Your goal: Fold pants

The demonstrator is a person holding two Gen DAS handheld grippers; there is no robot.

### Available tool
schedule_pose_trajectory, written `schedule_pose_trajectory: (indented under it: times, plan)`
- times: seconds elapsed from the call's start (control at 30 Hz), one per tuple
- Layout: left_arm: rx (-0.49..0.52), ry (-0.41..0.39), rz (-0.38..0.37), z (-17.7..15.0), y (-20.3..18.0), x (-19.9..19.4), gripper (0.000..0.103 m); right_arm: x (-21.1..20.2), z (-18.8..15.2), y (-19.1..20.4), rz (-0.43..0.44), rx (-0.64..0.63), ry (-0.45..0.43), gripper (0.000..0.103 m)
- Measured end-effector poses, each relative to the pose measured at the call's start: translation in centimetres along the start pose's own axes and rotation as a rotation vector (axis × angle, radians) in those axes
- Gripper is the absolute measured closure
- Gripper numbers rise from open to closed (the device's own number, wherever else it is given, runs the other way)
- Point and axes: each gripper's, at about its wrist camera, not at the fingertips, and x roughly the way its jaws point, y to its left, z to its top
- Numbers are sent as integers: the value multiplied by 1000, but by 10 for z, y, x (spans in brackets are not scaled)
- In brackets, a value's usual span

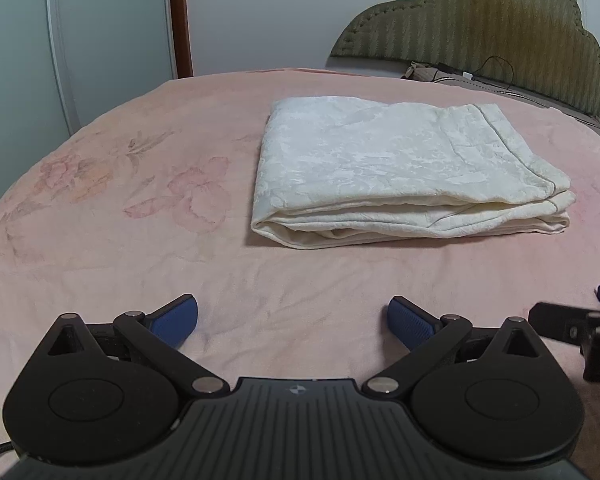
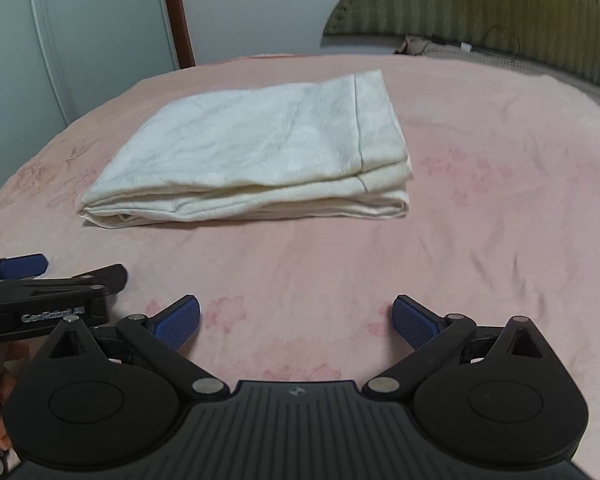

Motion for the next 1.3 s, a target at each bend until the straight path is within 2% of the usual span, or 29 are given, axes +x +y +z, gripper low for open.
schedule_pose_trajectory:
  times: [0.33, 0.7, 0.8, 0.93, 0.97, 1.1, 1.2, 1.3]
  plan:
    - [-19, -1, 6, -2, 0, 1, 0, 9, -8, 0, -31, -64, -41, 0]
    - [-26, 1, 0, 0, 3, 2, 0, 8, -9, -2, -29, -65, -49, 0]
    - [-27, 1, -1, 0, 3, 1, 0, 7, -8, -1, -29, -71, -33, 0]
    - [-27, 1, -1, -1, 3, 2, 0, 3, 3, 2, -51, -2, 50, 0]
    - [-27, 1, -1, -1, 3, 1, 0, -2, 6, 2, -28, 34, 58, 0]
    - [-27, 1, -1, 0, 3, 2, 0, -31, 19, -2, 168, 178, 21, 0]
    - [-27, 1, -1, 0, 3, 2, 0, -50, 28, 3, 161, 165, -41, 0]
    - [-27, 1, -1, 0, 3, 2, 0, -57, 31, 3, 159, 192, -64, 0]
